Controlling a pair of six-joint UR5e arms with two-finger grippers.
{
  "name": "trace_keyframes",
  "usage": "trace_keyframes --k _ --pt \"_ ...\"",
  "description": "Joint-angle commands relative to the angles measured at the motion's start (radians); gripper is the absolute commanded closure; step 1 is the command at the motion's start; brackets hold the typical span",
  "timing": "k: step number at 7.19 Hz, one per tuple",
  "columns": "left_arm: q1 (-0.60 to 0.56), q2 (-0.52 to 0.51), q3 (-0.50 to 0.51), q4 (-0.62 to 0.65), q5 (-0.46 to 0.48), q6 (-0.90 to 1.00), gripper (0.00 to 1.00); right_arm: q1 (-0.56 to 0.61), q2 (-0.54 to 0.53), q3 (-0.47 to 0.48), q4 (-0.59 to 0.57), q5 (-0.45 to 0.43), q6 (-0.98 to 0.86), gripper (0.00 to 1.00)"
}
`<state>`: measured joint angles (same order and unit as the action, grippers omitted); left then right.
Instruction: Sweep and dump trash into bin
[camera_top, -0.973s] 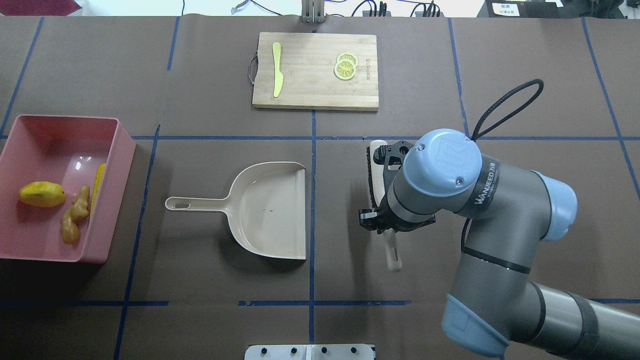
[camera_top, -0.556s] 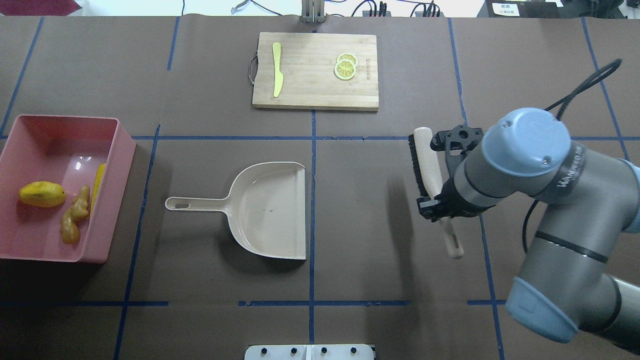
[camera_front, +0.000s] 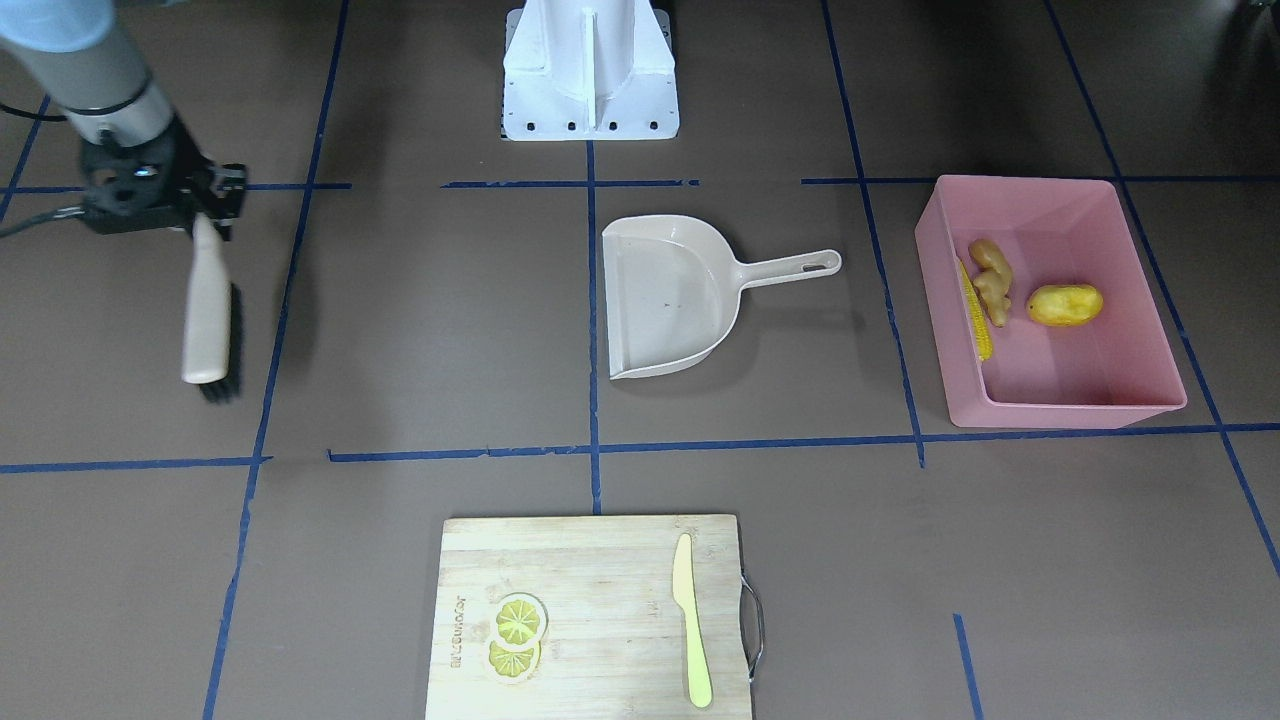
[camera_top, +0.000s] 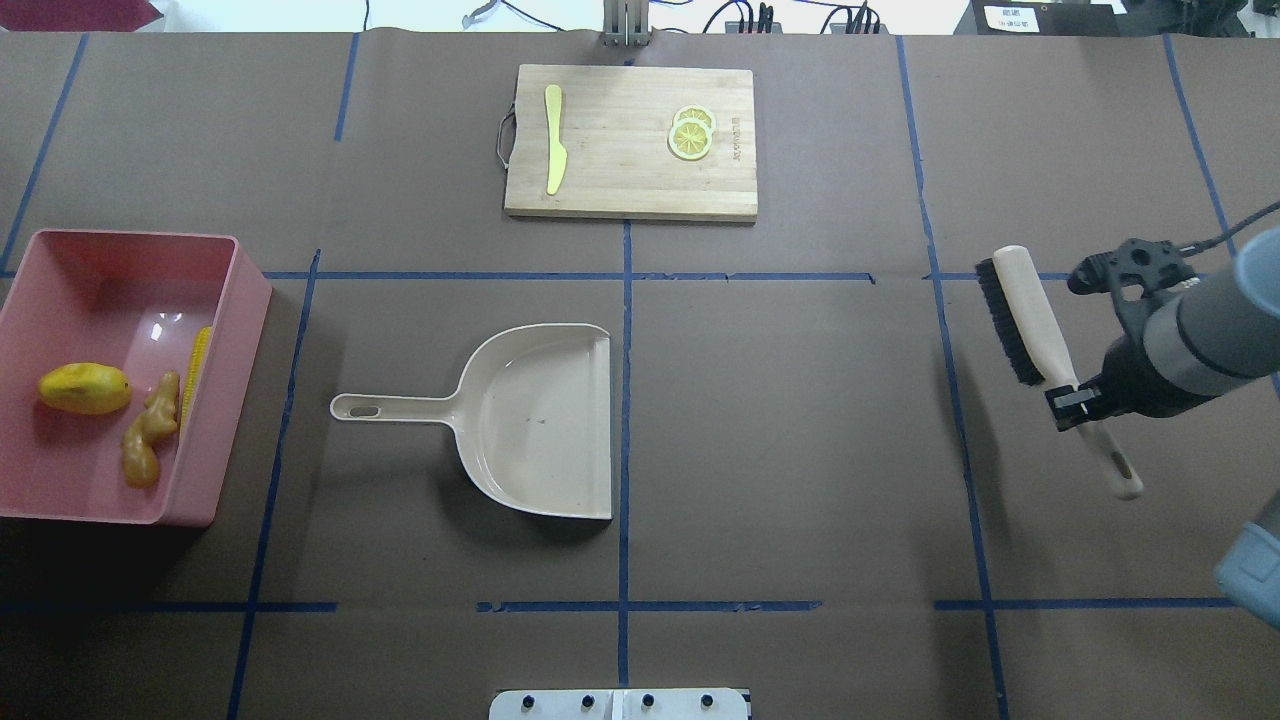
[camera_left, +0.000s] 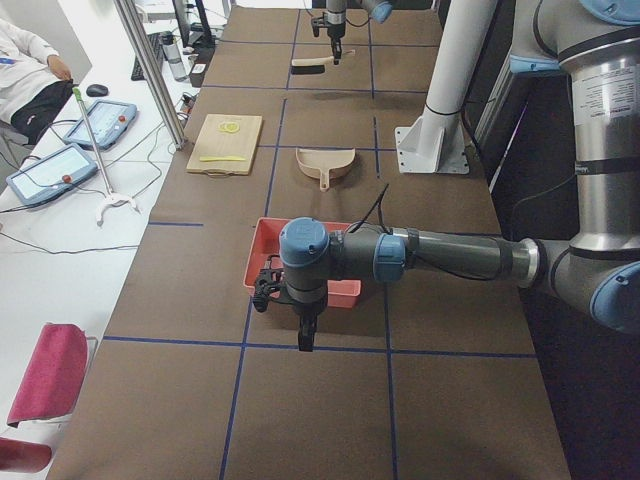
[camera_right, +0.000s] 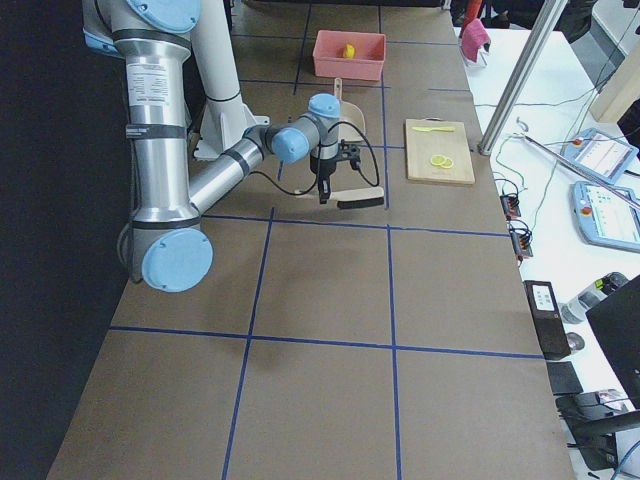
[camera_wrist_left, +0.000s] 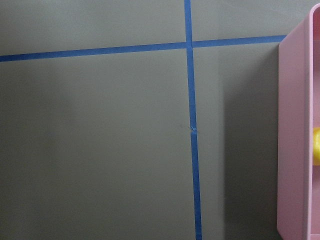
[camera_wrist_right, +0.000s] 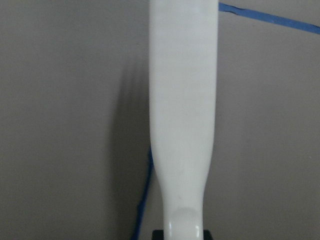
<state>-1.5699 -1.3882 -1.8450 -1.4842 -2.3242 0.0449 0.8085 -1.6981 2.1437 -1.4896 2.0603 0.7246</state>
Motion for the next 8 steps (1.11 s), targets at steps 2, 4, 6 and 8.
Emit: trace_keyframes --k 2,4,6,8 --pt "-0.001 0.001 -0.006 0.001 -0.018 0.001 0.0 0.051 -0.256 -0.156 0.373 0.041 0.018 1.0" --pt "-0.001 0.003 -0.006 -0.001 -0.052 0.0 0.0 0.051 -0.281 -0.243 0.508 0.055 0.11 1.0" --pt "-0.001 0.005 -0.006 -0.002 -0.053 0.0 0.0 0.052 -0.302 -0.251 0.506 0.07 0.11 1.0" --pt "-0.001 0.005 -0.008 -0.002 -0.053 0.0 0.0 0.051 -0.298 -0.274 0.517 0.07 0.105 0.76"
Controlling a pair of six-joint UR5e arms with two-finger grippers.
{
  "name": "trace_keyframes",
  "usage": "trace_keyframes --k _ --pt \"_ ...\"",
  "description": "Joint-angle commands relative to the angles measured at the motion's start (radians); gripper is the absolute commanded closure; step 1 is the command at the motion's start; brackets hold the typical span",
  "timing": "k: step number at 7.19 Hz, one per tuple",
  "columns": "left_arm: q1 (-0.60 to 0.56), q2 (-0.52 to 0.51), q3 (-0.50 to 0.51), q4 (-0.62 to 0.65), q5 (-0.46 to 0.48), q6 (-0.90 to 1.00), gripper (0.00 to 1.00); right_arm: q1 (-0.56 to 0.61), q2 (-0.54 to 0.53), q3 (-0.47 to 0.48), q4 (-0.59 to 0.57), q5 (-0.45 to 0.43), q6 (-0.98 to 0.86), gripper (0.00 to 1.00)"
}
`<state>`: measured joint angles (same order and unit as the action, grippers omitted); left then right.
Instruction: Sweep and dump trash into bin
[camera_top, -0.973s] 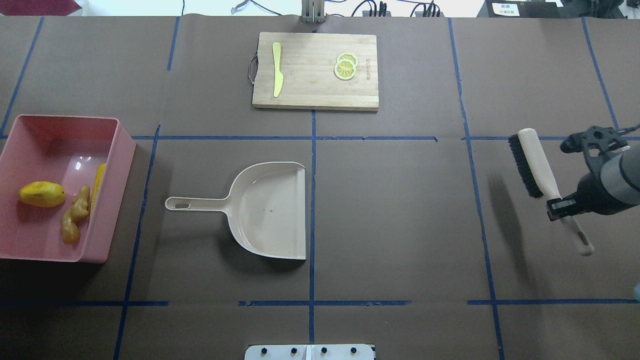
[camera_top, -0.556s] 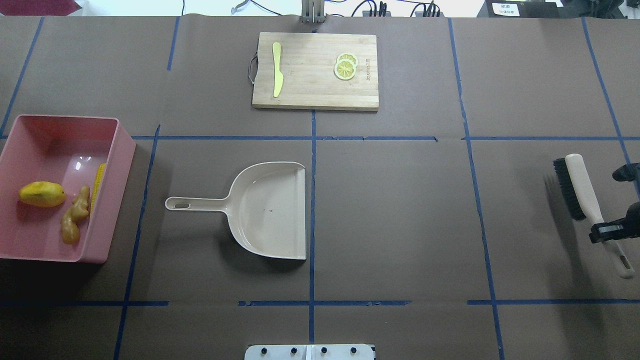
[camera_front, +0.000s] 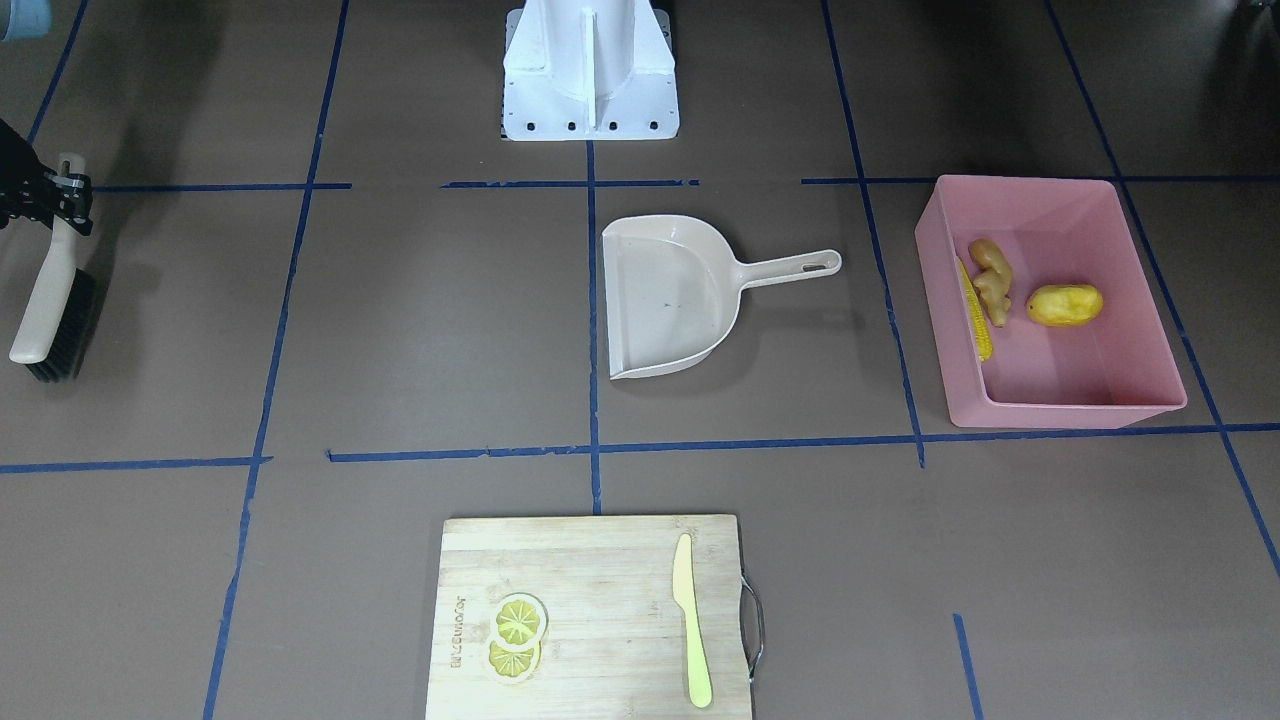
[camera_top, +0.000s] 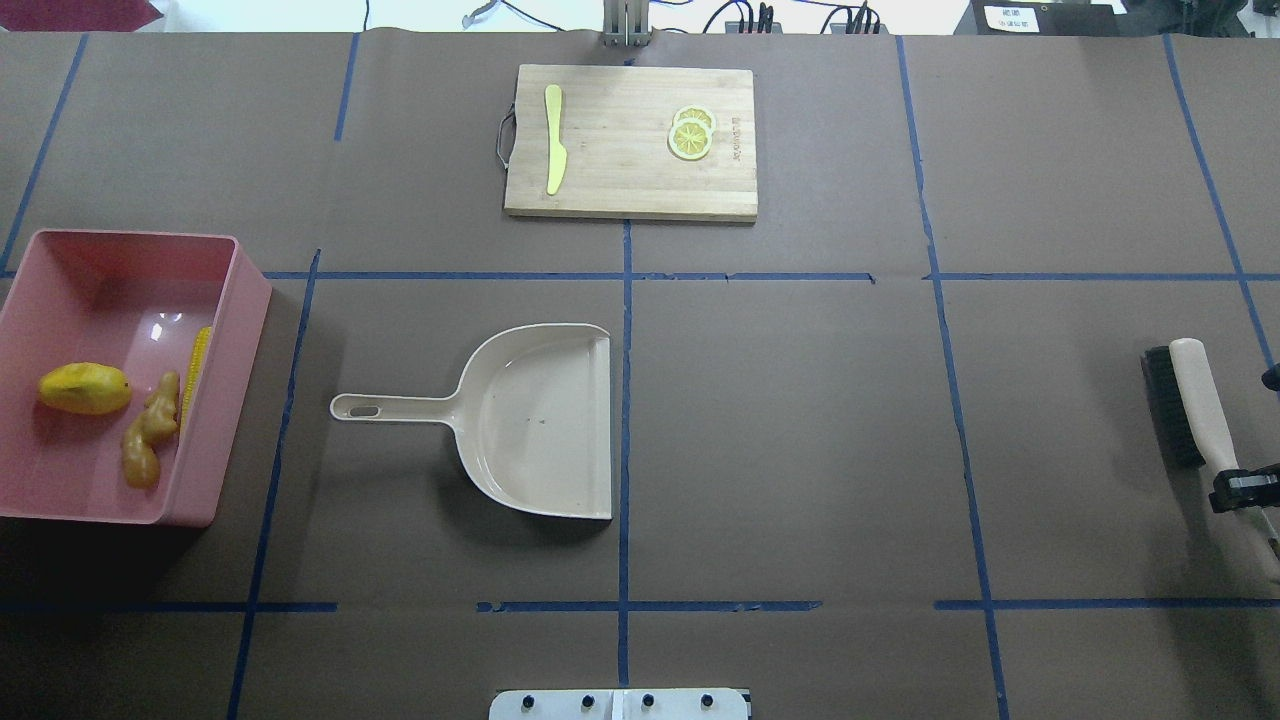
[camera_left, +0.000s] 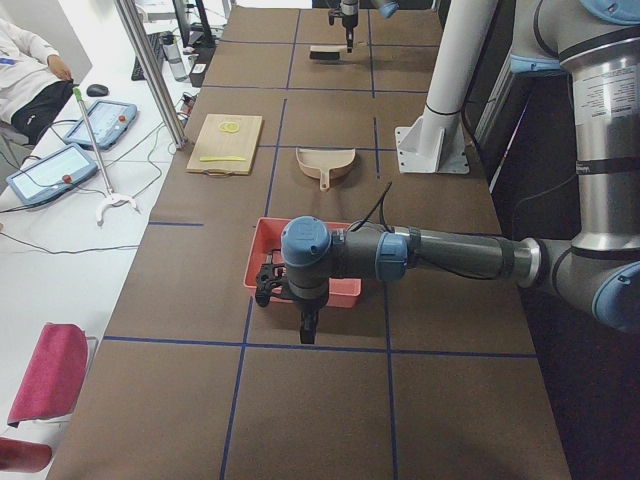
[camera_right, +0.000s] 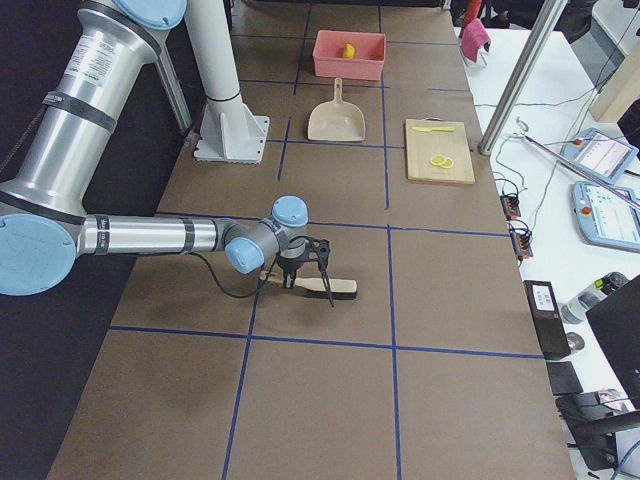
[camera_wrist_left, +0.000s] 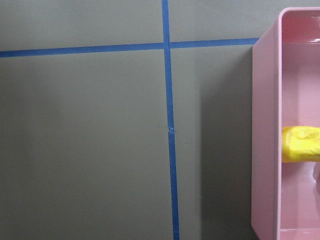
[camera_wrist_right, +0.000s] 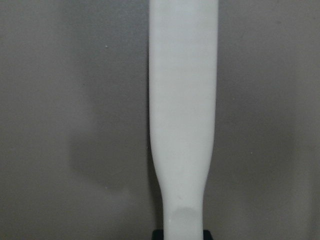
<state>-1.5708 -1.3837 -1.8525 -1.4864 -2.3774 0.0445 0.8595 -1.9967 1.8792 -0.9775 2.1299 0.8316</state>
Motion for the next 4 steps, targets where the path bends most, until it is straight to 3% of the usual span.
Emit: trace_keyframes --k 1,2,4 --pt "0.0 0.0 -0.001 -0.002 0.0 0.0 0.0 0.0 0.007 -0.011 0.005 0.007 -0.005 0.38" --pt "0.0 0.0 -0.001 -0.002 0.0 0.0 0.0 0.045 0.009 -0.003 0.002 0.036 -0.018 0.0" --pt "0.0 0.0 -0.001 -0.003 0.0 0.0 0.0 0.229 0.009 -0.003 -0.053 0.175 -0.261 0.0"
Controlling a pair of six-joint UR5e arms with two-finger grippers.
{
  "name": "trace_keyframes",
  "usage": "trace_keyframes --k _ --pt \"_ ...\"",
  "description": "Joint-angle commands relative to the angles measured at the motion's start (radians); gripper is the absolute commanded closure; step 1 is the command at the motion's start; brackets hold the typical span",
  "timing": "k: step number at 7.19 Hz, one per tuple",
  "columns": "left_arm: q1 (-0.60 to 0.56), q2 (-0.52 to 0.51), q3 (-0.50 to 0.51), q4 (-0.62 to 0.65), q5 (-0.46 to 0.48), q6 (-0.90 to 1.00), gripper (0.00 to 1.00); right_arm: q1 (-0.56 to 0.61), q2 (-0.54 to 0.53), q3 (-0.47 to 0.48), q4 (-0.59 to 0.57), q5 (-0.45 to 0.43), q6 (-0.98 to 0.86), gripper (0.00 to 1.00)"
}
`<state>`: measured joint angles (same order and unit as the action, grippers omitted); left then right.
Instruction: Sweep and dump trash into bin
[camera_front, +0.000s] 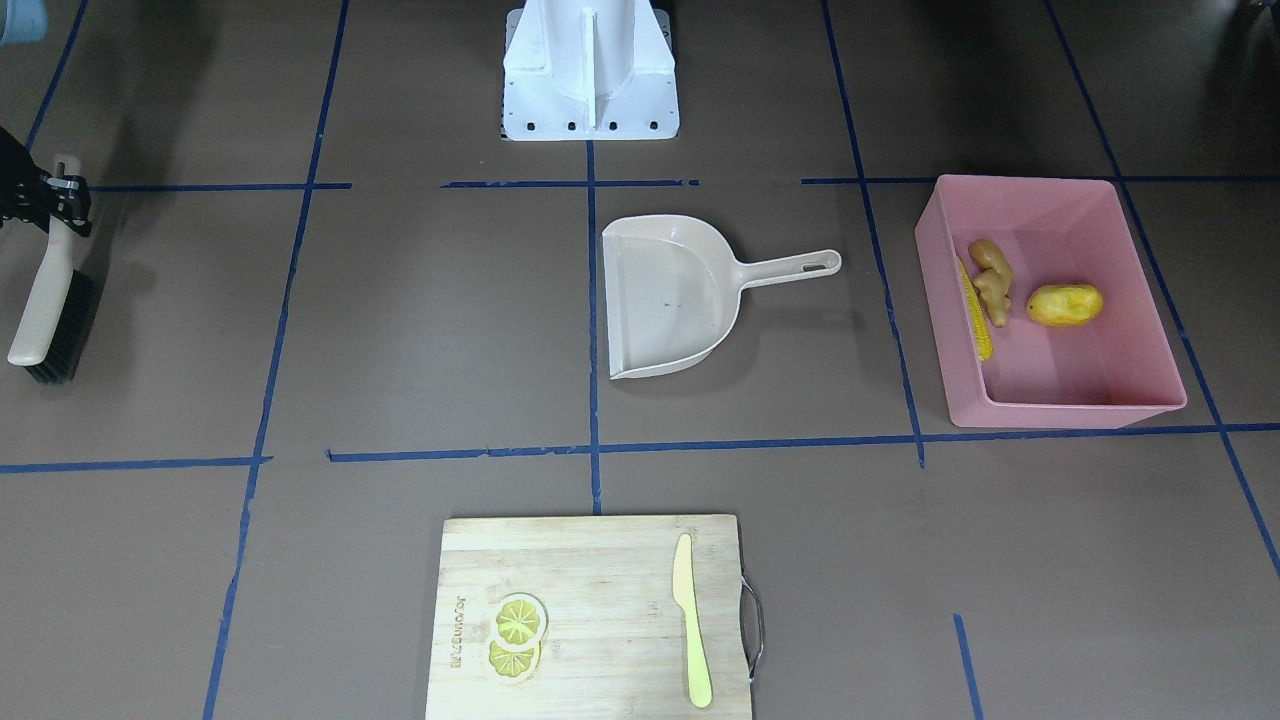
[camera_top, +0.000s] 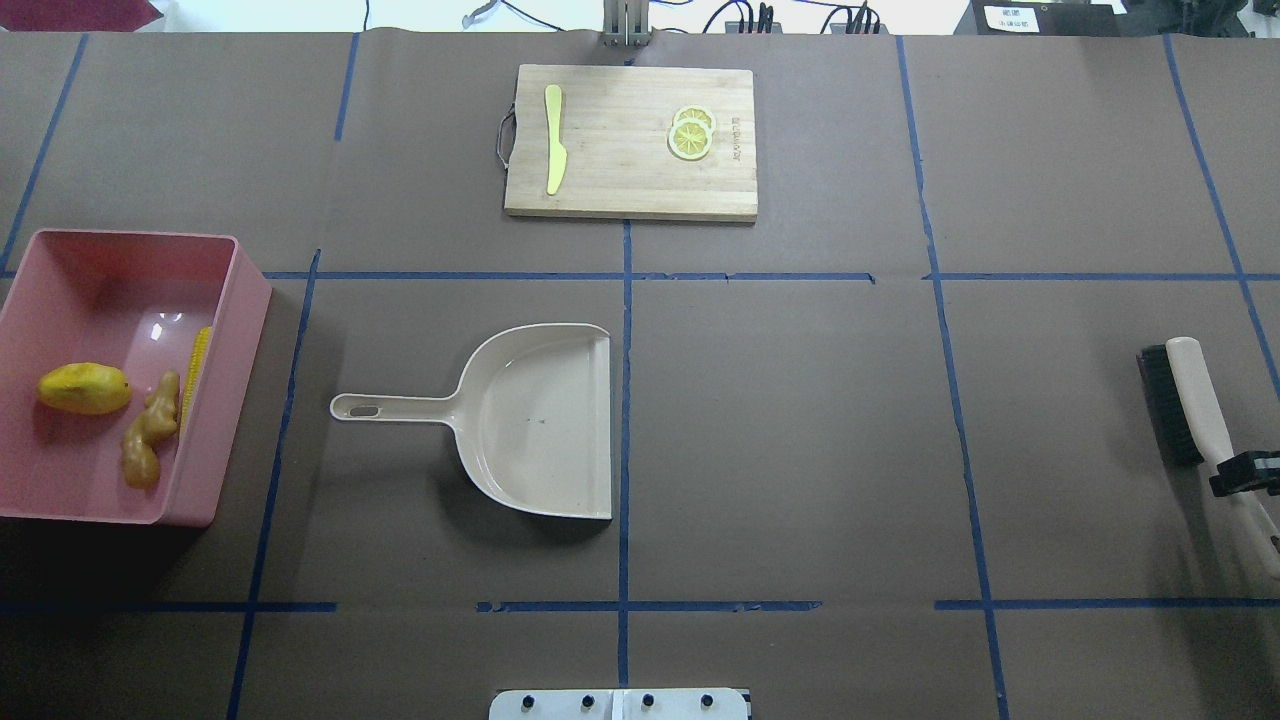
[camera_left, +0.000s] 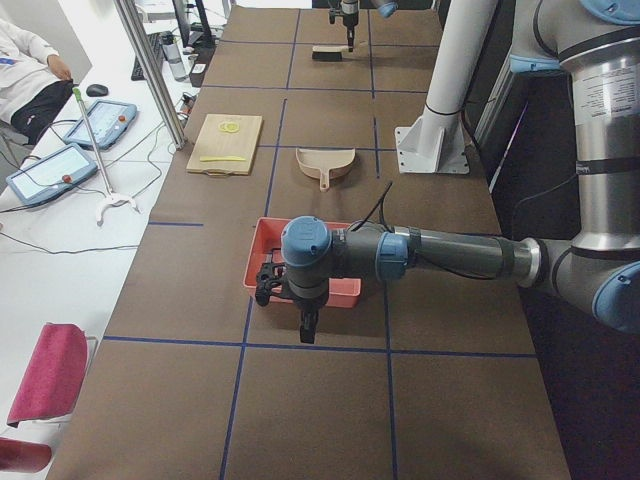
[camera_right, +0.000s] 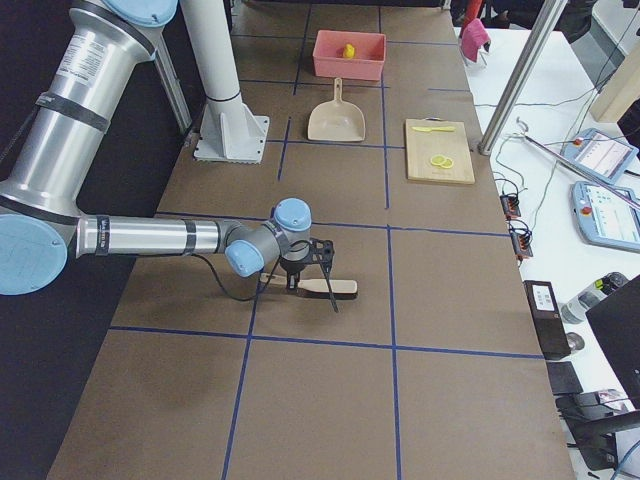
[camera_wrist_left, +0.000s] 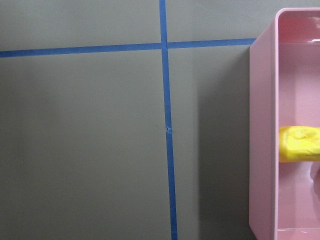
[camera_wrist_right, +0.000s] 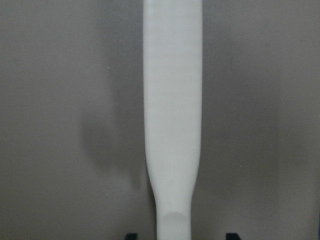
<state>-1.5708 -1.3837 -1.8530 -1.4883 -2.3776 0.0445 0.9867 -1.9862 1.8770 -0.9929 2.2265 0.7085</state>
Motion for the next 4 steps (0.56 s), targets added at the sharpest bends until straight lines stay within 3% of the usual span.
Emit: trace_keyframes --k 1,3,4 --pt "0.0 0.0 0.002 -0.001 0.0 0.0 0.0 0.236 0.003 0.001 -0.141 0.096 -0.369 0.0" --pt "0.0 0.0 0.006 -0.003 0.0 0.002 0.0 0.517 0.062 0.019 -0.486 0.14 -0.783 0.0" --pt "0.0 0.0 0.009 -0.003 0.0 0.002 0.0 0.568 0.116 0.019 -0.607 0.136 -0.852 0.0"
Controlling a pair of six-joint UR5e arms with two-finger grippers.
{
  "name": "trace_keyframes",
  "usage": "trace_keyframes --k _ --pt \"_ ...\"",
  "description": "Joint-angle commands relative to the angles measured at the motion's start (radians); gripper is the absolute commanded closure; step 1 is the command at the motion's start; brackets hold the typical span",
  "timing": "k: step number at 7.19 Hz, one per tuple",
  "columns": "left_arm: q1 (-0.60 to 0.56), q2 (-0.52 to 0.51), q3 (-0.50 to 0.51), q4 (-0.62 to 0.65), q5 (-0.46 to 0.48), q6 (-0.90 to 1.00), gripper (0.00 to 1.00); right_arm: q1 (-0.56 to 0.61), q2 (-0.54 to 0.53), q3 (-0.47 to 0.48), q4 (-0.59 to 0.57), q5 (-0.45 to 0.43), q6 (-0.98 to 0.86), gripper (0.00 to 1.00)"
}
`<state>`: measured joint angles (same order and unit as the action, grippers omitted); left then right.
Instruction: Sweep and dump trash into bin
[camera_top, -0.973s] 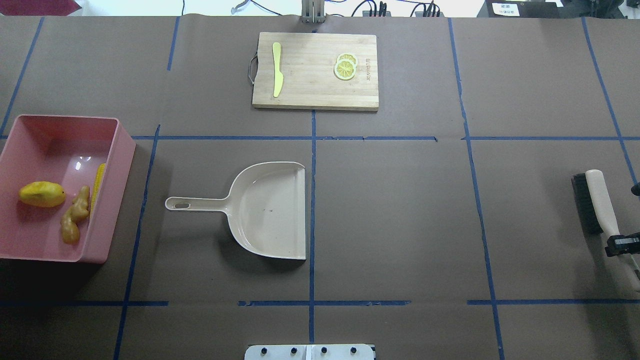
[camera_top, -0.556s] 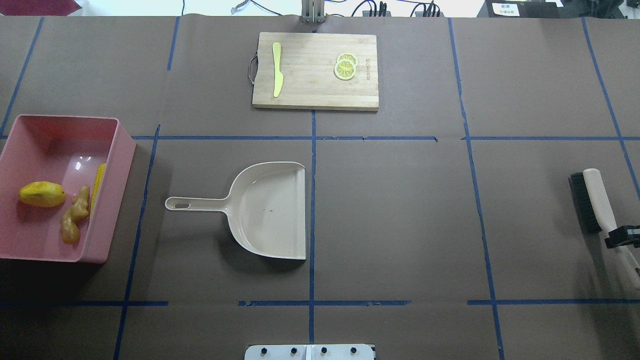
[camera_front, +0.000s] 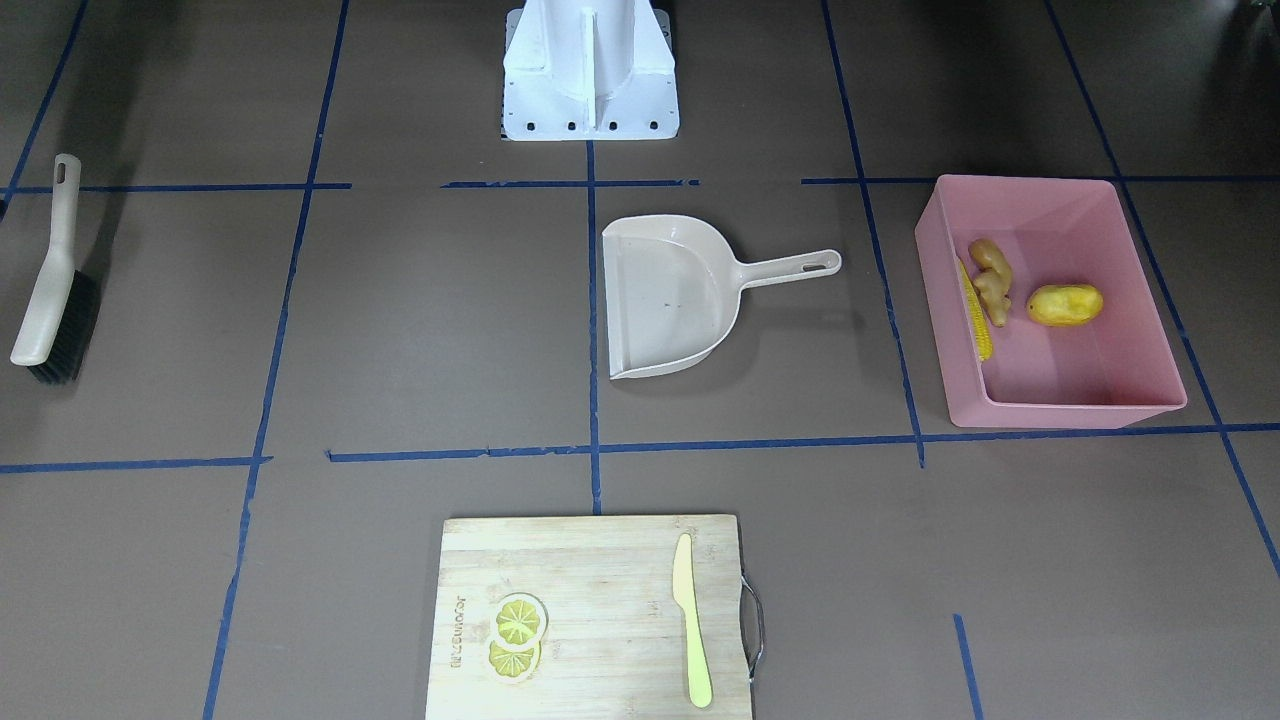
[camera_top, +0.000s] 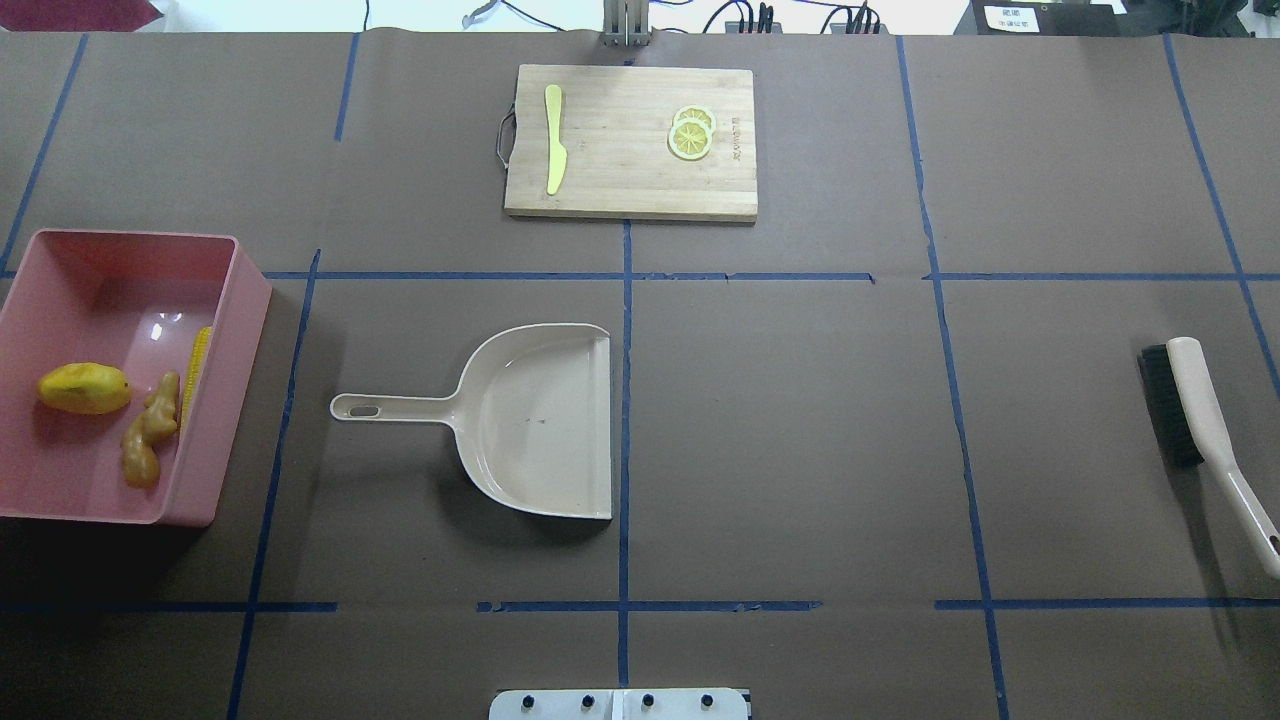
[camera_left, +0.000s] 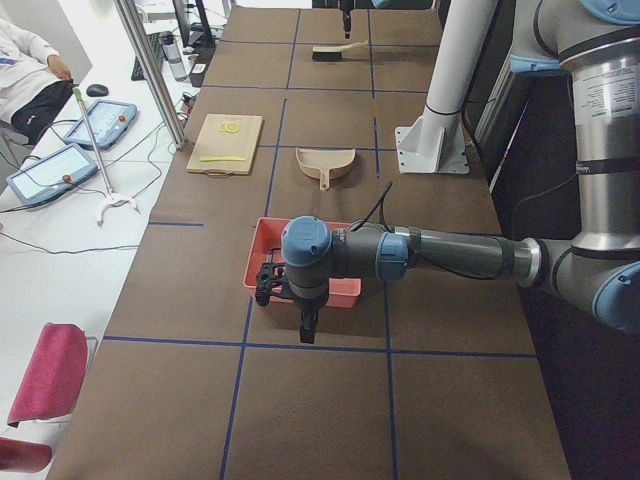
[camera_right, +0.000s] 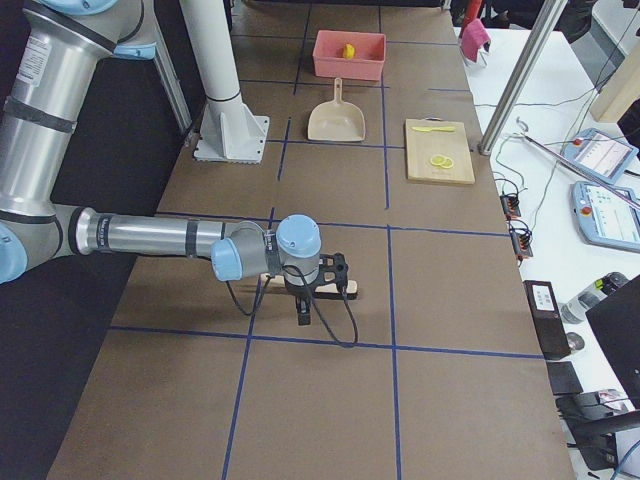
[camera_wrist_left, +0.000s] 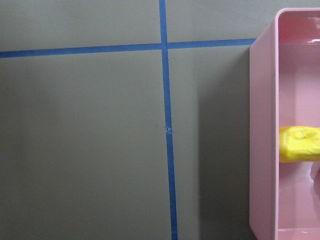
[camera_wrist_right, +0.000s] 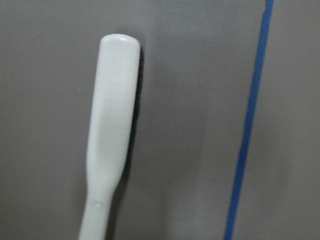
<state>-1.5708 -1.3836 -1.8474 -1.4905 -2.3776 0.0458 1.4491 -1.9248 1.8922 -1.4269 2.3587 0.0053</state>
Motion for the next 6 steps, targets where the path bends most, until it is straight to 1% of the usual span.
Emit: trace_keyframes --k 1,2,3,6 --pt "0.002 0.0 0.001 -0.002 0.0 0.0 0.0 0.132 0.093 -0.002 -0.229 -0.009 -0.153 0.0" --pt "0.002 -0.002 -0.004 -0.002 0.001 0.002 0.0 0.135 0.121 -0.024 -0.239 -0.036 -0.153 0.0" --pt "0.0 -0.002 -0.004 -0.002 0.002 0.005 0.0 0.146 0.153 -0.03 -0.251 -0.036 -0.151 0.0" --pt "0.002 0.0 -0.004 0.001 0.002 0.006 0.0 0.143 0.155 -0.025 -0.251 -0.064 -0.134 0.0"
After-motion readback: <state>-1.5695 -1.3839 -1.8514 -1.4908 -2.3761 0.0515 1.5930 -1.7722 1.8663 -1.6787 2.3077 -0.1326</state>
